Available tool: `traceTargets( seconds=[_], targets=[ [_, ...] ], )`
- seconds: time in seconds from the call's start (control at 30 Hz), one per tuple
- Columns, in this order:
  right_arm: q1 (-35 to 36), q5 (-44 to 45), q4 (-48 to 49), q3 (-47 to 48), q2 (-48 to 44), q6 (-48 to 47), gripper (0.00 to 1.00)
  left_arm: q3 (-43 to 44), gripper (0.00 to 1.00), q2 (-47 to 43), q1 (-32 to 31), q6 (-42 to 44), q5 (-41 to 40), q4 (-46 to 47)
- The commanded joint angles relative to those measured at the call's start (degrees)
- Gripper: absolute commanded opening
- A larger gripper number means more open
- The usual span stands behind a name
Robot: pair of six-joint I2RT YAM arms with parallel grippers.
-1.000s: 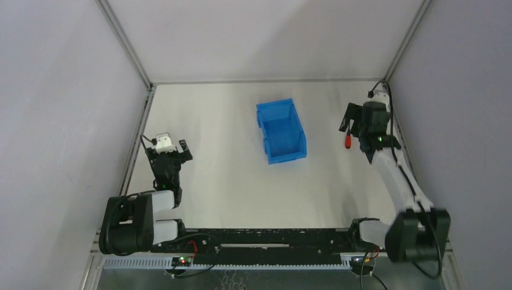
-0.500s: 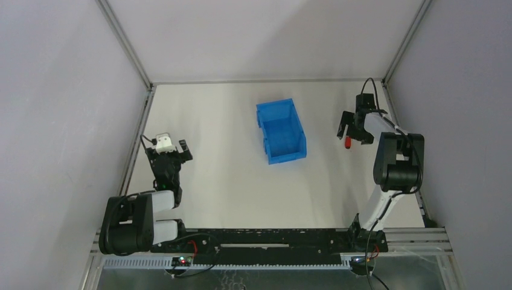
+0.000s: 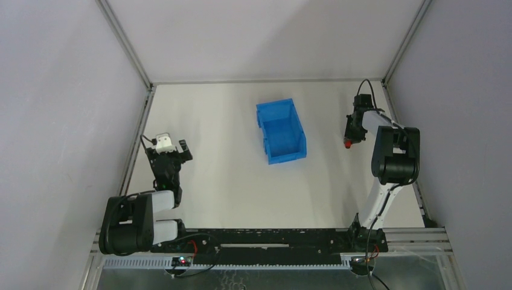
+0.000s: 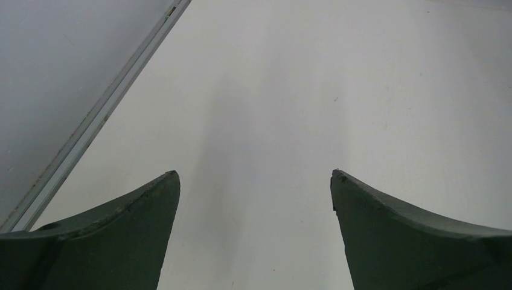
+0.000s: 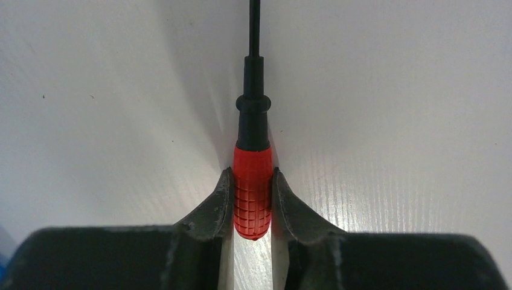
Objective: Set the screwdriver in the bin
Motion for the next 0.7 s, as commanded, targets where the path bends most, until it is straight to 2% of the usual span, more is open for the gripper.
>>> traceTargets(
  seconds=[0.0, 0.2, 0.43, 0.57, 0.6, 0.67],
  targets=[
    [-0.31, -1.12, -2.25, 2.05, -2.35, -1.52, 0.07, 2.18, 1.0, -0.55, -0.11, 0.33, -0.03, 3.8],
    [-0.26, -3.3, -8.44, 4.99, -10.5, -1.45, 0.04, 2.21, 1.0, -0.54, -0.12, 0.34, -0.04, 3.8],
    [0.96, -7.41, -13.57, 9.37, -19.96, 0.95, 0.07, 2.17, 1.0, -0.55, -0.14, 0.31, 0.02, 3.76],
    [3.47, -13.63, -15.66, 11.81, -23.77, 0.9, 0.1, 2.28, 1.0, -0.55, -0.16, 0.31, -0.02, 3.8],
    [5.37, -17.08, -15.47, 12.42, -26.01, 1.14, 0.1, 2.23, 1.0, -0.55, -0.15, 0.31, -0.02, 3.79],
    [9.04, -18.64, -15.21, 13.19, -27.16, 1.41, 0.11, 2.25, 1.0, -0.55, -0.15, 0.32, 0.02, 3.8]
  ],
)
